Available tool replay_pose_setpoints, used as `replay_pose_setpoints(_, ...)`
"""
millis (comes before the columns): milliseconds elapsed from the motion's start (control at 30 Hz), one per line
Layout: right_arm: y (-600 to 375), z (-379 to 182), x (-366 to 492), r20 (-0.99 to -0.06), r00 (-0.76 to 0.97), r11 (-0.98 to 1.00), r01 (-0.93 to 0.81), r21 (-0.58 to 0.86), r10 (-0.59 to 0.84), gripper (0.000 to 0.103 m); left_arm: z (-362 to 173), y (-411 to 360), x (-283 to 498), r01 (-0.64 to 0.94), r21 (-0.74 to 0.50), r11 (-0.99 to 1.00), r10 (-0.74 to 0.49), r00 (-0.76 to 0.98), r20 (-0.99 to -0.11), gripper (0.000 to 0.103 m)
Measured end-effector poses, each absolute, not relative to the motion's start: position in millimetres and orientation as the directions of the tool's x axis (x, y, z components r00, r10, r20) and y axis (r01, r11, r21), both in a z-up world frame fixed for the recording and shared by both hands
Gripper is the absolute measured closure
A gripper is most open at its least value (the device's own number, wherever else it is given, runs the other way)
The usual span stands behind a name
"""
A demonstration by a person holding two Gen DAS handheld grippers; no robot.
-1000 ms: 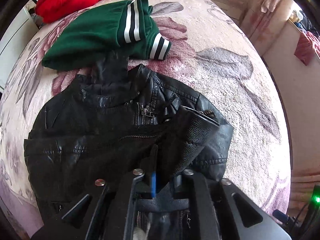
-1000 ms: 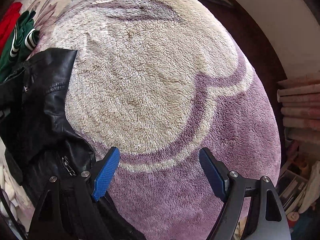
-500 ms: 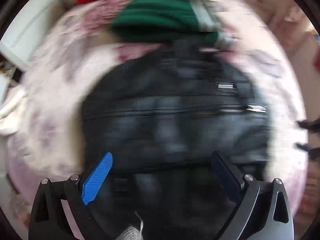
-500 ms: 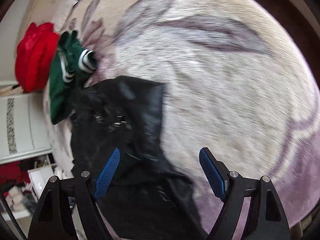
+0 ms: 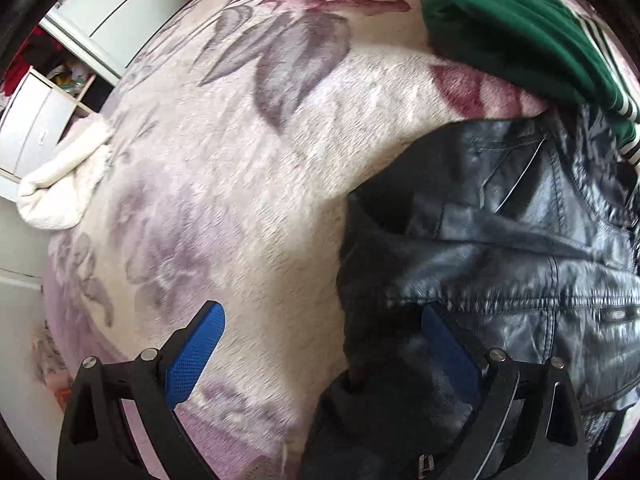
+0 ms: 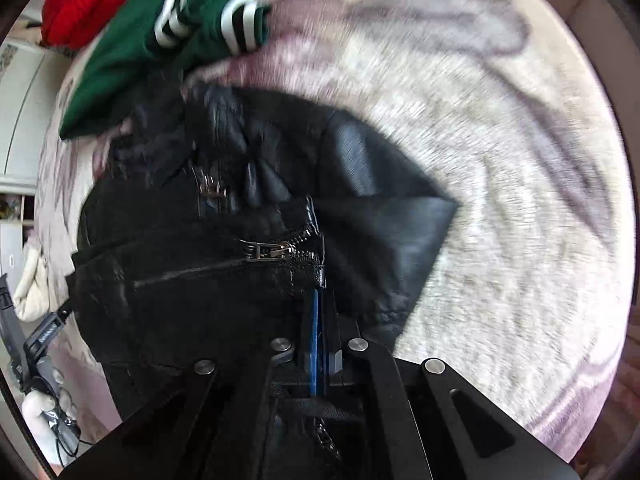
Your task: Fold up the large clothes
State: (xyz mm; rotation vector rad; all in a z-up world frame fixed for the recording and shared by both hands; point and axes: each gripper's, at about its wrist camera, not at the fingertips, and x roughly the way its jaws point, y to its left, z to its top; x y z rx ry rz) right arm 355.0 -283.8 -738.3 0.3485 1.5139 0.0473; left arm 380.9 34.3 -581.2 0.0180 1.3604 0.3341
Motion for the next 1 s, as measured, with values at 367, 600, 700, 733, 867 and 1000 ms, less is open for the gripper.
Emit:
replay_pose_setpoints(367, -310.6, -771.1, 338.5, -0.981, -0.003, 0.932, 0.311, 0.184, 0.195, 0.102, -622.2, 21.0, 420.0, -0.159, 0.19, 0.969, 0.216, 0.166, -0.962, 0.0)
replay_pose_setpoints(600, -331.0, -748.2, 310.2, -0.968, -0.073, 0.933, 0.293, 0.209, 0.24, 0.088, -571.9, 11.8, 395.1, -0.135, 0.255, 0.958, 0.28, 0.219, -0.935, 0.0)
replay_pose_setpoints(700, -305.9, -762.1, 274.7, -0.933, -0.209, 0.948, 0.195, 0.253, 0.292, 0.074, -552.9, 2.4, 363.6, -0.157, 0.257, 0.954, 0.289, 0.238, -0.927, 0.0)
replay_pose_setpoints(733, -297.7, -768.2, 266.7, -0.928, -0.237, 0.953, 0.167, 0.254, 0.289, 0.068, -552.4, -2.8, 351.9, -0.156, 0.272, 0.95, 0.303, 0.232, -0.924, 0.0)
replay_pose_setpoints(867, -279.0, -799.0, 250.8, -0.967, -0.218, 0.99, 0.088, 0.113, 0.13, 0.073, -585.0, -8.4, 343.9, -0.128, 0.318, 0.94, 0.336, 0.162, -0.928, 0.0)
replay_pose_setpoints(1000, -318.1, -802.5, 237.7, -0.962, -0.165, 0.925, 0.348, 0.15, 0.218, 0.073, -616.4, -1.5, 350.5, -0.121, 0.297, 0.947, 0.31, 0.113, -0.944, 0.0)
